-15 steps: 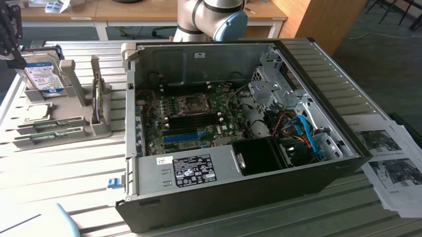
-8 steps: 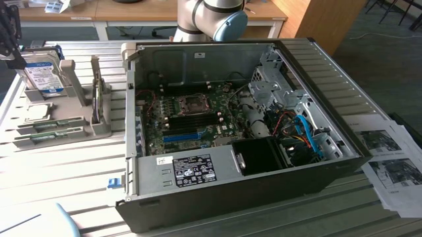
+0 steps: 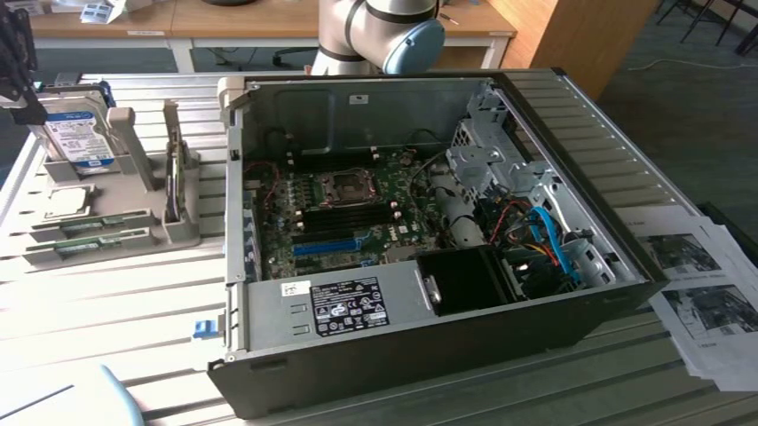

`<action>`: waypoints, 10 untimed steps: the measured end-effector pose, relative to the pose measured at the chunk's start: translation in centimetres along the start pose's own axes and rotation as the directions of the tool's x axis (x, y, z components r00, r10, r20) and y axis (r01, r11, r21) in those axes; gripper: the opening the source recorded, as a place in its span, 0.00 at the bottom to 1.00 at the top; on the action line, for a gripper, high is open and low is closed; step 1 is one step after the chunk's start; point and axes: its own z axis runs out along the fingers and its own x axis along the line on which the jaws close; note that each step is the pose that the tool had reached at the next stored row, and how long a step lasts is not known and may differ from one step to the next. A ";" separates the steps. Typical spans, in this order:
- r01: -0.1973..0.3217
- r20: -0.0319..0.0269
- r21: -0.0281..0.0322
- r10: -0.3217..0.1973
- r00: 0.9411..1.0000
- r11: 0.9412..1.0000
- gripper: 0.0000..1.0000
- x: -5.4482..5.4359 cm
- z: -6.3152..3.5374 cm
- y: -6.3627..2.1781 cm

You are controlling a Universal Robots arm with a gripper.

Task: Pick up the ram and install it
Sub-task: 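Pick up the ram and move it above insertion slot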

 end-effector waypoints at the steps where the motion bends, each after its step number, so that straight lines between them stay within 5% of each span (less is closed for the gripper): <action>1: 0.002 0.000 0.000 -0.002 1.000 1.000 0.09 0.0 0.00 0.00; 10: 0.004 0.000 0.000 -0.004 1.000 1.000 0.09 0.0 0.01 0.00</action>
